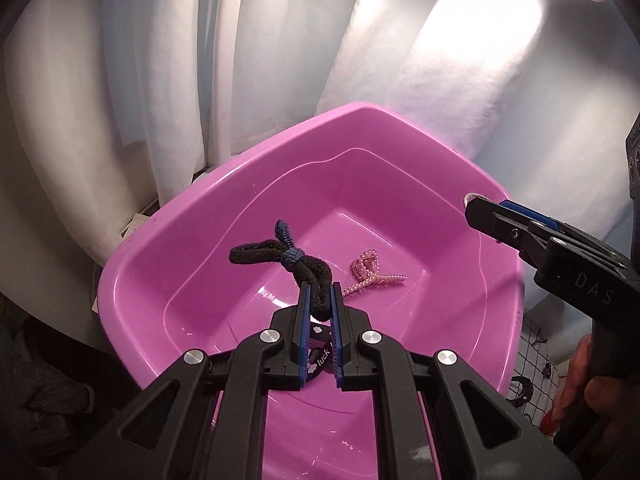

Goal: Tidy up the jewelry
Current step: 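Carry the hair tie and bangle to the pink tub and release both, then withdraw both tools from the tub back toward the table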

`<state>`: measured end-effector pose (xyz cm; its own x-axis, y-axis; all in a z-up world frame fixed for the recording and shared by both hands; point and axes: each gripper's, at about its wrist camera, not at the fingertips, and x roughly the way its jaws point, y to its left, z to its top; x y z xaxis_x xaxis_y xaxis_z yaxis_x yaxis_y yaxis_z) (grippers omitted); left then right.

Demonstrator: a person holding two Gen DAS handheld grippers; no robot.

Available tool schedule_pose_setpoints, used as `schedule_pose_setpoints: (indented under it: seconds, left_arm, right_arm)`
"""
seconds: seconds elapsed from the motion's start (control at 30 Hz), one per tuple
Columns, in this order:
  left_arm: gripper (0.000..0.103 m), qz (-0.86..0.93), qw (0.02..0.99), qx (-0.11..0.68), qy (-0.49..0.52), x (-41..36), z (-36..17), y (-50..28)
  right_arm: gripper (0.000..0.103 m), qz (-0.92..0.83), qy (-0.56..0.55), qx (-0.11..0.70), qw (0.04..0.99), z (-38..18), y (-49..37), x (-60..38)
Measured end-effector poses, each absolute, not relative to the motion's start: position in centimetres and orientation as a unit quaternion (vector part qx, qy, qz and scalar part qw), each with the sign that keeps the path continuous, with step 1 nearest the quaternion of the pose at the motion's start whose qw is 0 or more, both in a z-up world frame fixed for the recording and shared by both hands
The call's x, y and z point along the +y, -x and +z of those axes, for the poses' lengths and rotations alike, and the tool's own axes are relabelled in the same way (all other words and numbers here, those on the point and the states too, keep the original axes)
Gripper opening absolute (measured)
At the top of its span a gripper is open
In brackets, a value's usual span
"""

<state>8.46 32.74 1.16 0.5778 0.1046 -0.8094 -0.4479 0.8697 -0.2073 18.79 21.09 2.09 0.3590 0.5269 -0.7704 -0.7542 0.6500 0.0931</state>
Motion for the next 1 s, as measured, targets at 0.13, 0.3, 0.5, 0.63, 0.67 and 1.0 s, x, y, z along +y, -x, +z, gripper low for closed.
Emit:
schedule_pose_setpoints:
  seconds: [0.13, 0.3, 0.5, 0.63, 0.67, 1.0]
  left_arm:
    - [0.01, 0.172, 0.844, 0.46, 0.217, 33.2, 0.0, -9.0]
    - [0.013, 0.181, 0.82, 0.492, 0.23, 33.4, -1.2, -9.7]
    - [0.021, 0.188, 0.811, 0.507, 0.222, 32.8, -1.7, -10.1]
    - [0.032, 0.19, 0.811, 0.512, 0.212, 32.3, -1.8, -10.3]
    - [0.036, 0.19, 0.812, 0.512, 0.206, 32.1, -1.7, -10.4]
    - [0.079, 0.191, 0.821, 0.504, 0.19, 31.2, -0.8, -10.1]
  right_arm:
    - [0.053, 0.394, 0.157, 0.446, 0.788, 0.4, -20.3, 22.3]
    - [0.053, 0.387, 0.165, 0.487, 0.766, -1.1, -21.9, 23.3]
    - [0.053, 0.379, 0.177, 0.506, 0.755, -2.5, -22.6, 23.8]
    - [0.054, 0.374, 0.187, 0.506, 0.754, -2.7, -22.5, 24.0]
    - [0.054, 0.372, 0.191, 0.506, 0.754, -2.9, -22.8, 24.2]
    - [0.065, 0.375, 0.191, 0.504, 0.754, -3.0, -23.1, 24.7]
